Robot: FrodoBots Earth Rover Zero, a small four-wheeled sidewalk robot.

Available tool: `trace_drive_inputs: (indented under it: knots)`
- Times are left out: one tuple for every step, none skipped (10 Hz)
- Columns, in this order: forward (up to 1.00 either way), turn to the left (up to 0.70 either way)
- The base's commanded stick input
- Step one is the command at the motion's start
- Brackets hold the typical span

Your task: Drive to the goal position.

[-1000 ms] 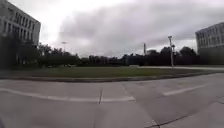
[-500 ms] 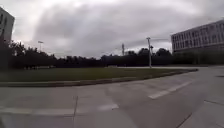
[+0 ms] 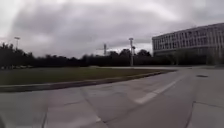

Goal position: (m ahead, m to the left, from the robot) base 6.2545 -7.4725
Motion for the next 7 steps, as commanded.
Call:
trace_drive_inputs:
  knots:
    - [0.70,0.00]
    - [0.70,0.00]
    - [0.70,0.00]
    - [0.70,0.00]
    - [0.70,0.00]
    - [0.70,0.00]
    - [0.70,-0.02]
